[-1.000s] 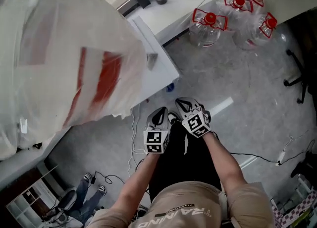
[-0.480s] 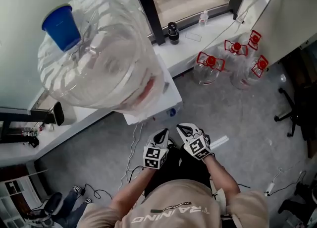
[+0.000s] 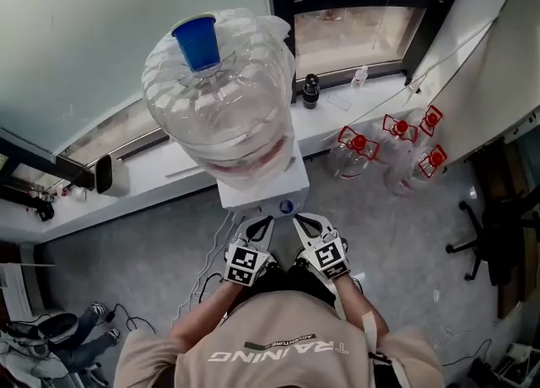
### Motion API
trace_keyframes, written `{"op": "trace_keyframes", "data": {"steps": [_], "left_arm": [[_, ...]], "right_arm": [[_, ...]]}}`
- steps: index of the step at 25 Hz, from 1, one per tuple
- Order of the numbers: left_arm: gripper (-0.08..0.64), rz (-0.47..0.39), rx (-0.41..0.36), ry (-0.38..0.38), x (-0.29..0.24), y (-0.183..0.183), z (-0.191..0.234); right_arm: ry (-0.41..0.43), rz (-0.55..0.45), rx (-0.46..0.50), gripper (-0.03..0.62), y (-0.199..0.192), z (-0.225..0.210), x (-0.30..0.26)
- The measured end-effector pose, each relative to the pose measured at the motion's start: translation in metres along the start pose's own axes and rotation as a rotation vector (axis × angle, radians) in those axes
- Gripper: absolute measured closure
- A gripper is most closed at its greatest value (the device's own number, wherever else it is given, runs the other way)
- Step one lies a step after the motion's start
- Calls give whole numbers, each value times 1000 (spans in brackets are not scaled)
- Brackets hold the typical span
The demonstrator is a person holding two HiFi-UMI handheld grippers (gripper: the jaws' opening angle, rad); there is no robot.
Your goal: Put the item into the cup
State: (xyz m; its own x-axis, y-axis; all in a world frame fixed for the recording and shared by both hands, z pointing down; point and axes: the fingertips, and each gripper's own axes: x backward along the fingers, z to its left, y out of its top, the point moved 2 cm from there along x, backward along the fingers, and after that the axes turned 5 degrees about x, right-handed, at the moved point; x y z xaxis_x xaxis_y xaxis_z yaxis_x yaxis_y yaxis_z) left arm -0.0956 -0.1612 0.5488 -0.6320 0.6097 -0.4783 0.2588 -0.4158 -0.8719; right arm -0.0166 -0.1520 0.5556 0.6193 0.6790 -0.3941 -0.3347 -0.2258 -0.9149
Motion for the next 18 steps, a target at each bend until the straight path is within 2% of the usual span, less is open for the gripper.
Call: {"op": "trace_keyframes", "data": {"steps": [8, 15, 18], "left_arm": [[552, -87, 19, 38, 30, 49, 16], [552, -162, -1, 64, 53, 82, 27], [552, -197, -6, 80, 64, 95, 33]], "right_arm": [[-16, -40, 61, 581, 57, -8, 22], [-22, -93, 66, 581, 99, 0, 34], [-39, -120, 39, 581, 118, -1, 38]]}}
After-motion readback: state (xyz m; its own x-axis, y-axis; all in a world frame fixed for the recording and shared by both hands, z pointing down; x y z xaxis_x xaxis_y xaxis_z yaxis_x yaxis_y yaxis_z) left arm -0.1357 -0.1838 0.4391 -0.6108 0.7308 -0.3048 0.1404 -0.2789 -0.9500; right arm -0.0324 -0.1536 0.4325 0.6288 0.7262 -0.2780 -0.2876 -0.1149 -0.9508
